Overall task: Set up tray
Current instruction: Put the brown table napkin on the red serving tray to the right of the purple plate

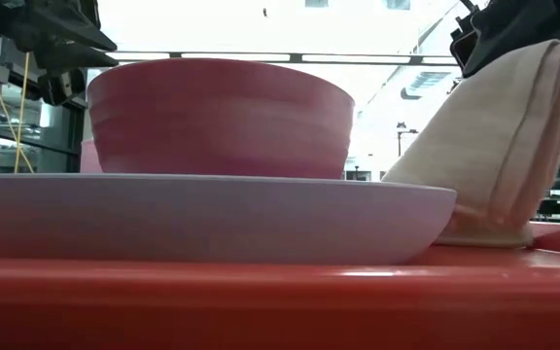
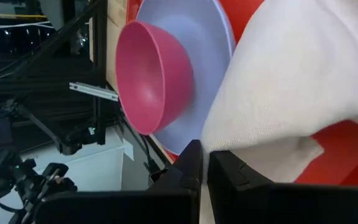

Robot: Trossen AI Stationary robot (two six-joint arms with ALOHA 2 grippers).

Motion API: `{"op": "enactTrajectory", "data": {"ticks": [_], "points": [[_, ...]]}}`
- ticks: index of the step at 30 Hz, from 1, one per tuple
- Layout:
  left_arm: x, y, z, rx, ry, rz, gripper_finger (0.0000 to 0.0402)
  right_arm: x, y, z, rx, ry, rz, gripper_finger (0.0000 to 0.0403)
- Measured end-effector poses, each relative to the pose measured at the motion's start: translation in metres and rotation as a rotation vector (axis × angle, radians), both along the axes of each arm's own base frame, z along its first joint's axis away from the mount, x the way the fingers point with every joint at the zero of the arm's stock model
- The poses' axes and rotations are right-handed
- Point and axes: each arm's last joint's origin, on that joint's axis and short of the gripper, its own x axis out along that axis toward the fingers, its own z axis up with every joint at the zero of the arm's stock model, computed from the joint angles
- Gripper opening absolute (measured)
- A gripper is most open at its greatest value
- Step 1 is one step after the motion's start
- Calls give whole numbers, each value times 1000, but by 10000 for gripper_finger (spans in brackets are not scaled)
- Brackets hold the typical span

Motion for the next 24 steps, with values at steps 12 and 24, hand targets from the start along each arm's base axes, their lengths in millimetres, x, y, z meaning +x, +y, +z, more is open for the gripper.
{"op": "enactTrajectory", "data": {"ticks": [12,24], "points": [[0,0,0,-25,0,9,111,0,26,-11,86,43,55,0],[0,0,0,-29,0,9,111,-9,31,-19,123,175,96,0]]}}
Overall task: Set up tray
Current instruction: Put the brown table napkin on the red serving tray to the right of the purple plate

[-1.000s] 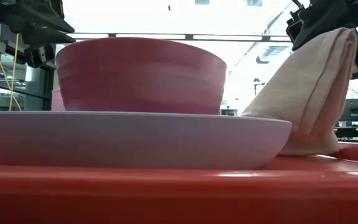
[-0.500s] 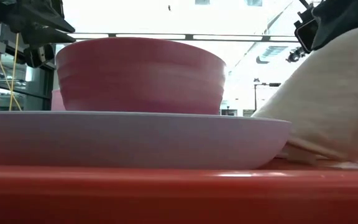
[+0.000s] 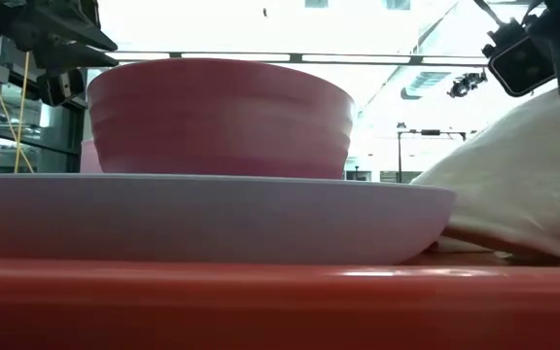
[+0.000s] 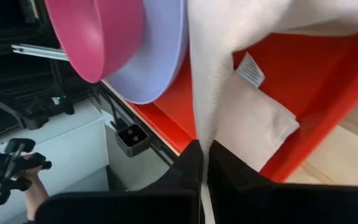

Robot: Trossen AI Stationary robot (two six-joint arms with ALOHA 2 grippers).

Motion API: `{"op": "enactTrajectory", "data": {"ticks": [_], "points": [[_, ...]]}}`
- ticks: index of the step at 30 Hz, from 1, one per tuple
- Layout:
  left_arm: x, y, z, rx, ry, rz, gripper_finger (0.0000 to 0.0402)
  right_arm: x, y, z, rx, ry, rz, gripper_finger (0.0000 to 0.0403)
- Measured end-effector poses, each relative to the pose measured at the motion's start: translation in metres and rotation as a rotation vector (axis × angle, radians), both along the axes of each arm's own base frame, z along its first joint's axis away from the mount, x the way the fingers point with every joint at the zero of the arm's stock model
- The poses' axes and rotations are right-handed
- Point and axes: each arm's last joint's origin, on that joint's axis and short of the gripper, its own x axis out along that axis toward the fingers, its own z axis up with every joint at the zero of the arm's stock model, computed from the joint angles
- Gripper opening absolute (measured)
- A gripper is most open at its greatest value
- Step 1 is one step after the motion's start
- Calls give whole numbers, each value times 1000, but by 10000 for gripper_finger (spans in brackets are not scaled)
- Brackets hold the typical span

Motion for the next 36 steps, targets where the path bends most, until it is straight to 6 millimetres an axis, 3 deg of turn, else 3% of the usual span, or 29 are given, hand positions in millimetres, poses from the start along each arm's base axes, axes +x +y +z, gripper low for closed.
{"op": "enactTrajectory", "data": {"ticks": [13,23,27,32,36], "points": [[0,0,0,0,0,0,111,3,5,-10,61,84,36,0],[0,0,0,0,0,-1,111,16,11,-13,124,29,34,0],[0,0,0,0,0,0,111,18,8,-13,138,15,9,0],[0,0,0,0,1,-1,111,19,-2,-18,212,-159,-70,0],[0,0,0,-3,1,-7,111,9,-6,-34,247,-79,-46,0]]}}
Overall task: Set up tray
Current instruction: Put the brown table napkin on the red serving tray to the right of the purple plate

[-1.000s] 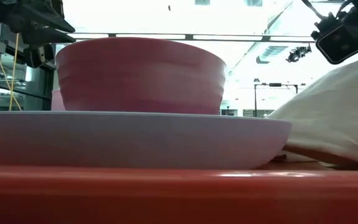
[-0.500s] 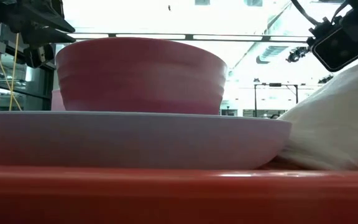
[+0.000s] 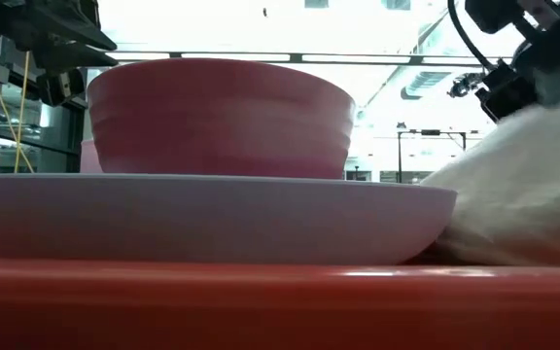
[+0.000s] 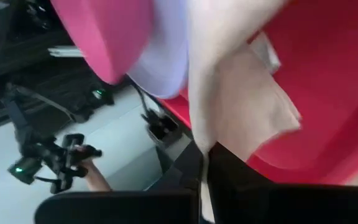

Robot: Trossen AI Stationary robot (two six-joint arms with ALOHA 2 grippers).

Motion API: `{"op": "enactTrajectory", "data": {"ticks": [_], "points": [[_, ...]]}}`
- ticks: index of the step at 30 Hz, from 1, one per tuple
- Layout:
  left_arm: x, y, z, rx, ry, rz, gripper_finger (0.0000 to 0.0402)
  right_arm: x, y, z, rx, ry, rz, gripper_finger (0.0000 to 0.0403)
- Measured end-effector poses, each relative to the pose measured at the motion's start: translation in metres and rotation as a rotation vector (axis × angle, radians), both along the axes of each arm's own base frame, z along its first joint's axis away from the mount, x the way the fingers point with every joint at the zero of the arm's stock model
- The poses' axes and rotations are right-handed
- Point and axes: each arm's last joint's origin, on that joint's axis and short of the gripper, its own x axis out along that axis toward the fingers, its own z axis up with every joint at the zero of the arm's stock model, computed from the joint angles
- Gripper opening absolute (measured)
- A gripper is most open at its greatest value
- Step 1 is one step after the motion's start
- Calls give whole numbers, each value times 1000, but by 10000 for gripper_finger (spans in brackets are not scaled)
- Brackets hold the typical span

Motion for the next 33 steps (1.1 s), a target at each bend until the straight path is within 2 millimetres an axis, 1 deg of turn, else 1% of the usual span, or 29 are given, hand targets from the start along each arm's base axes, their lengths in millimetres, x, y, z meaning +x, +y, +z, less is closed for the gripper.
{"op": "enactTrajectory", "data": {"ticks": [5,9,14,19,22,27,29,33], "points": [[0,0,0,-30,2,-1,111,-5,-4,-8,-9,35,10,0],[0,0,0,-47,3,5,111,-12,-7,-19,-37,119,35,0],[0,0,0,-53,2,7,111,-17,-10,-26,-47,143,38,0],[0,0,0,-74,3,15,111,-25,-17,-38,-56,189,26,0],[0,0,0,-77,3,16,111,-23,-24,-40,-58,182,-8,0],[0,0,0,-91,3,21,111,-12,-31,-30,-56,42,-93,0],[0,0,0,-92,3,21,111,-11,-32,-30,-55,44,-94,0],[0,0,0,-92,3,21,111,-15,-28,-33,-30,96,-52,0]]}}
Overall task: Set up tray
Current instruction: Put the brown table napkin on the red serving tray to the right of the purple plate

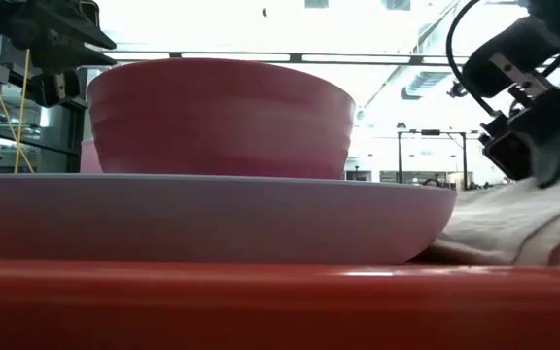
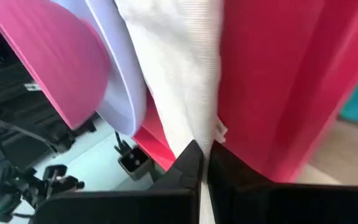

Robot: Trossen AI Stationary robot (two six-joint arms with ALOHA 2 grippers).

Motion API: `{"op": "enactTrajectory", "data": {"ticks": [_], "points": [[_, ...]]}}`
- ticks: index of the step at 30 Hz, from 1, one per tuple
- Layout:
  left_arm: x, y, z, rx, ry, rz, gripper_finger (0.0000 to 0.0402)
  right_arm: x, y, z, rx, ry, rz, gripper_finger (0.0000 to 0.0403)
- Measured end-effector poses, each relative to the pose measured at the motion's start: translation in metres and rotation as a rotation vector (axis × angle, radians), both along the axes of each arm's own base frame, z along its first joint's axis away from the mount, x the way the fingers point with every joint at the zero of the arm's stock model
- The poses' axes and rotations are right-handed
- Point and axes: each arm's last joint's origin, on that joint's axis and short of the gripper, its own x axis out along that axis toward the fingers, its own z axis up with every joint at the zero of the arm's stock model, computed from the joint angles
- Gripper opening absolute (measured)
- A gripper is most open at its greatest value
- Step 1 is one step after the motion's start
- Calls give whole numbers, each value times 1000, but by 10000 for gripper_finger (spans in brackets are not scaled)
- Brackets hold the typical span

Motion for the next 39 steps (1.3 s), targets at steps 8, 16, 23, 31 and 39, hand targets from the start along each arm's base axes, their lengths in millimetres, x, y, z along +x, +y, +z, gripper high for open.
{"op": "enactTrajectory", "data": {"ticks": [8,16,23,31,39], "points": [[0,0,0,0,0,0,111,-4,14,2,25,83,78,0],[0,0,0,0,0,1,111,1,20,10,5,126,95,0],[0,0,0,1,0,3,111,0,20,9,-8,155,94,0],[0,0,0,1,0,3,111,0,20,9,-21,144,74,0],[0,0,0,1,0,3,111,4,16,10,-22,124,46,1]]}}
